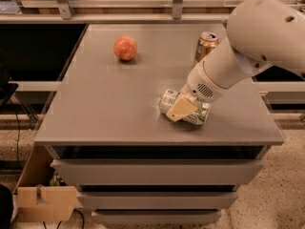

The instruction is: Move 7up can near apple

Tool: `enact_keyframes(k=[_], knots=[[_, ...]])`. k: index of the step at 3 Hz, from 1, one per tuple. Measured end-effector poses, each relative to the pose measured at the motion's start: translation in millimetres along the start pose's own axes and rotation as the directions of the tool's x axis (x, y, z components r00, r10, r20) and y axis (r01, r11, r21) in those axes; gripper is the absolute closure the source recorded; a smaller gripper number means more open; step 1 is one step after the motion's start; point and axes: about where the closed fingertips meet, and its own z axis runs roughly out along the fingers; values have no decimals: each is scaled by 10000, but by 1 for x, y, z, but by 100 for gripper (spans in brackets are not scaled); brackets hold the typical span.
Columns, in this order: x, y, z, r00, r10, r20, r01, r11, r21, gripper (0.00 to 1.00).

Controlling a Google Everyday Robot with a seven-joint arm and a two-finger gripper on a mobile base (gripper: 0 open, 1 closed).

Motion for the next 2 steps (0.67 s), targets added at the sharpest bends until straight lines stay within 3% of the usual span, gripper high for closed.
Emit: enact_keyframes(k=[1, 2], knots=[[-8, -6, -14, 9975, -674, 229, 672, 9977, 82, 85], [-30, -18, -44, 9819, -1790, 620, 1752, 9826, 623, 100]])
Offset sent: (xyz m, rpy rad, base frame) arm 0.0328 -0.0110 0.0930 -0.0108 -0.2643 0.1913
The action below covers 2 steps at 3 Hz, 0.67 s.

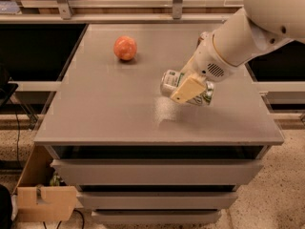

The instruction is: Move 7up can near apple

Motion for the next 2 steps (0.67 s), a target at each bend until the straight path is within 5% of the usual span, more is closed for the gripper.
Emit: enact_keyframes(k=[2], knots=[[-2, 0, 1, 9999, -111, -4, 111, 9999, -16, 100]])
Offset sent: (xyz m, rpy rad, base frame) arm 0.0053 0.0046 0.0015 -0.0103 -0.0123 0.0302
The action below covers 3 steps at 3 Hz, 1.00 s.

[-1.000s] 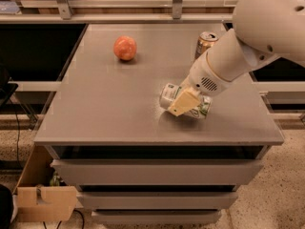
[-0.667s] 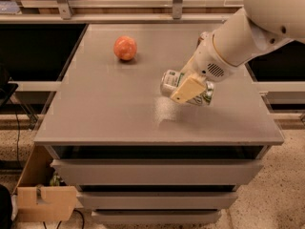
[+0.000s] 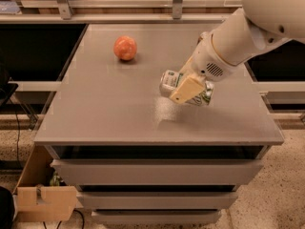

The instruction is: Move 7up can near apple

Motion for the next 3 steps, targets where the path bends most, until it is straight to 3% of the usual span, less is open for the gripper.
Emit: enact_keyframes(k=[1, 2, 3], knots=[[-16, -15, 8, 9970, -777, 66, 778, 9968, -162, 100], [-38, -35, 18, 9854, -1702, 18, 1702, 9854, -81, 100], [-63, -52, 29, 9682, -2501, -77, 2502, 9680, 174, 100]])
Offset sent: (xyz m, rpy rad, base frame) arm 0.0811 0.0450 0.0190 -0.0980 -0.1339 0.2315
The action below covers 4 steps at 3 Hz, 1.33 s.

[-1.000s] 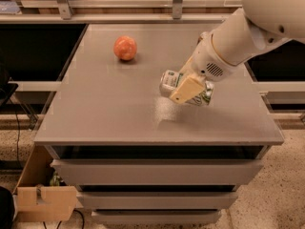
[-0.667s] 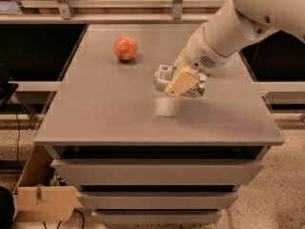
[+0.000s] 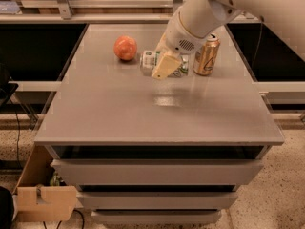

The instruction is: Move 7up can near apple

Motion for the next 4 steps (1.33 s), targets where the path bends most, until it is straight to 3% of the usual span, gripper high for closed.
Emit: enact_keyframes(k=[2, 4], knots=[[-26, -42, 36, 9968, -773, 222, 756, 9948, 680, 100], [-17, -90, 75, 9972, -467, 576, 424, 9964, 738, 100]])
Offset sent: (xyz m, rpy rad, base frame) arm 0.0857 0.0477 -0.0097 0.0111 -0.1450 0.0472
